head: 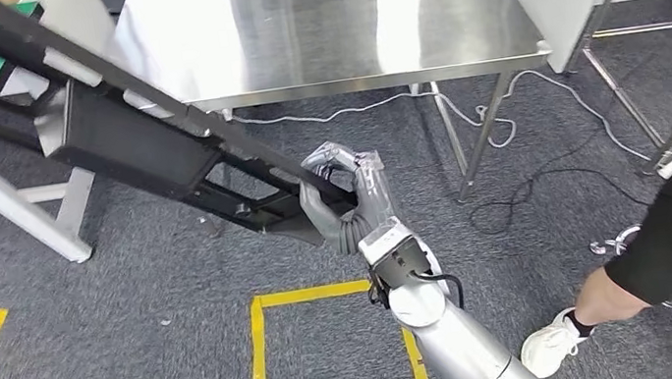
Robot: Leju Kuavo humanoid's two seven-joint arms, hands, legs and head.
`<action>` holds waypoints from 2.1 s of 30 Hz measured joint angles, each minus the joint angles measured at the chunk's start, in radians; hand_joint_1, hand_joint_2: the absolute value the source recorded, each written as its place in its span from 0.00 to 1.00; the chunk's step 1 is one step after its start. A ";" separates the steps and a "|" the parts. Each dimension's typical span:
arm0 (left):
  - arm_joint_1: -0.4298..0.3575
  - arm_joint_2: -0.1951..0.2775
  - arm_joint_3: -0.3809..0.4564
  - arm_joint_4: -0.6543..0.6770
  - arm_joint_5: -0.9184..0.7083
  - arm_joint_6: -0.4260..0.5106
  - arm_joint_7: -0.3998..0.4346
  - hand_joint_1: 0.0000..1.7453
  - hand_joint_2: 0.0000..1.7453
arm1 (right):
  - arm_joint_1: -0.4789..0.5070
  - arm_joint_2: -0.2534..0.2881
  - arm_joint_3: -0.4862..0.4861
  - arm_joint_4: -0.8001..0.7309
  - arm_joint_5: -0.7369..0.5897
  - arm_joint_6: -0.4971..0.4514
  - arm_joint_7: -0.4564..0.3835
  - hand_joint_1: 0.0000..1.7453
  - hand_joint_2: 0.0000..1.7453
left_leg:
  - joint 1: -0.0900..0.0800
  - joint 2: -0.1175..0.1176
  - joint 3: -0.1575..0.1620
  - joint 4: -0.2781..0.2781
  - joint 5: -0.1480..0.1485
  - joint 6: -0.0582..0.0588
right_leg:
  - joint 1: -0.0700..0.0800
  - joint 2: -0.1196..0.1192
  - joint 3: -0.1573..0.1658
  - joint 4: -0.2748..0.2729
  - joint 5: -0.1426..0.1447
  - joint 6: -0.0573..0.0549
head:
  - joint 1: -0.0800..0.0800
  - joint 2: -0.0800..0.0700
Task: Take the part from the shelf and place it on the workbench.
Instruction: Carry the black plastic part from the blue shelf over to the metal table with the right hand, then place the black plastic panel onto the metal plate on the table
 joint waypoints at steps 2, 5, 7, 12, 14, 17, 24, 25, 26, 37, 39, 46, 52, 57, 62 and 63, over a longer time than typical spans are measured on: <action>-0.007 -0.002 -0.002 0.000 -0.009 0.002 0.001 0.00 1.00 | 0.002 -0.006 -0.003 -0.004 0.000 -0.003 -0.002 1.00 1.00 | 0.002 -0.014 0.008 -0.011 0.003 0.007 | -0.004 0.044 -0.061 0.116 -0.045 -0.005 | 0.006 0.000; -0.012 -0.003 -0.006 0.000 -0.016 0.007 0.001 0.00 1.00 | 0.011 -0.017 -0.005 -0.005 0.001 -0.004 -0.002 1.00 1.00 | 0.002 -0.038 0.010 -0.010 0.000 0.010 | -0.009 0.061 -0.154 0.258 -0.078 0.003 | 0.010 0.000; -0.012 -0.005 -0.007 0.000 -0.018 0.008 0.002 0.00 1.00 | 0.014 -0.021 -0.005 -0.005 0.002 -0.004 -0.002 1.00 1.00 | 0.003 -0.051 0.013 -0.008 -0.004 0.004 | -0.013 0.061 -0.127 0.168 -0.022 0.024 | 0.011 0.000; -0.011 -0.006 -0.011 0.000 -0.023 0.007 0.003 0.00 1.00 | 0.012 -0.020 -0.004 -0.007 0.007 -0.004 -0.002 1.00 1.00 | -0.001 -0.066 0.008 0.016 -0.027 -0.023 | -0.018 0.064 -0.043 -0.025 0.065 0.010 | 0.007 0.000; -0.010 -0.006 -0.014 0.000 -0.023 0.004 0.004 0.00 1.00 | 0.011 -0.018 -0.005 -0.008 0.012 -0.004 -0.002 1.00 1.00 | 0.006 -0.060 0.005 0.026 -0.036 -0.033 | -0.020 0.064 -0.038 -0.027 0.065 -0.005 | 0.006 0.000; -0.010 -0.006 -0.017 0.000 -0.022 -0.004 0.003 0.00 1.00 | 0.009 -0.013 -0.005 -0.010 0.016 -0.004 0.000 1.00 1.00 | 0.012 -0.038 -0.054 0.158 -0.101 -0.049 | -0.023 0.064 -0.022 -0.029 0.058 -0.024 | 0.001 0.000; -0.008 -0.002 -0.020 0.000 -0.020 -0.015 0.002 0.00 1.00 | 0.010 -0.011 -0.005 -0.010 0.021 -0.009 0.008 1.00 1.00 | 0.009 -0.031 -0.058 0.099 -0.010 -0.029 | -0.010 0.065 0.014 -0.030 0.030 -0.029 | 0.000 0.000; -0.009 -0.001 -0.022 0.000 -0.020 -0.016 0.002 0.00 1.00 | 0.009 -0.011 -0.005 -0.010 0.022 -0.010 0.008 1.00 1.00 | 0.004 -0.029 -0.037 0.056 0.003 -0.021 | -0.008 0.065 0.018 -0.030 0.026 -0.025 | 0.000 0.000; -0.009 0.000 -0.023 0.000 -0.020 -0.017 0.002 0.00 1.00 | 0.010 -0.010 -0.005 -0.011 0.022 -0.011 0.009 1.00 1.00 | 0.000 -0.028 -0.026 0.036 0.004 -0.014 | -0.006 0.064 0.019 -0.031 0.022 -0.021 | 0.000 0.000; -0.013 0.000 -0.027 0.000 -0.021 -0.023 0.001 0.00 1.00 | 0.016 -0.021 -0.003 -0.013 0.028 -0.014 0.013 1.00 1.00 | 0.000 -0.045 0.039 -0.015 -0.021 0.014 | -0.018 0.064 -0.141 0.187 -0.022 0.029 | 0.011 0.000; -0.013 -0.001 -0.028 0.000 -0.021 -0.024 0.001 0.00 1.00 | 0.015 -0.023 -0.003 -0.013 0.030 -0.015 0.014 1.00 1.00 | 0.000 -0.050 0.050 -0.009 -0.036 0.002 | -0.023 0.064 -0.081 0.041 0.053 0.045 | 0.011 0.000; -0.015 -0.002 -0.030 0.000 -0.020 -0.022 0.000 0.00 1.00 | 0.010 -0.018 -0.003 -0.012 0.037 -0.023 0.013 1.00 1.00 | 0.008 -0.045 0.040 0.035 -0.079 -0.039 | -0.030 0.066 -0.021 -0.052 0.077 -0.002 | 0.005 0.000; -0.009 0.008 -0.030 0.000 -0.005 -0.013 0.005 0.00 1.00 | 0.008 0.006 0.005 0.005 0.068 -0.058 0.013 1.00 1.00 | 0.016 -0.033 -0.119 0.255 -0.096 -0.053 | -0.027 0.068 0.022 -0.054 0.046 -0.022 | 0.001 0.000; -0.010 0.011 -0.030 0.000 0.008 -0.006 0.000 0.00 1.00 | -0.023 0.027 0.015 0.025 0.116 -0.087 0.027 1.00 1.00 | 0.004 -0.030 -0.023 0.020 0.023 -0.028 | -0.016 0.070 0.050 -0.058 0.015 -0.002 | -0.001 0.000; -0.006 0.010 -0.029 0.000 0.015 -0.004 -0.011 0.00 1.00 | -0.061 0.036 0.024 0.041 0.200 -0.145 0.048 1.00 1.00 | 0.004 -0.032 0.001 -0.011 0.014 0.004 | -0.010 0.064 0.002 0.025 -0.024 0.010 | 0.002 0.000; -0.006 0.010 -0.029 0.000 0.015 -0.004 -0.012 0.00 1.00 | -0.068 0.035 0.025 0.044 0.214 -0.157 0.051 1.00 1.00 | 0.002 -0.033 0.004 -0.012 0.012 0.010 | -0.011 0.065 -0.039 0.094 -0.046 0.006 | 0.002 0.000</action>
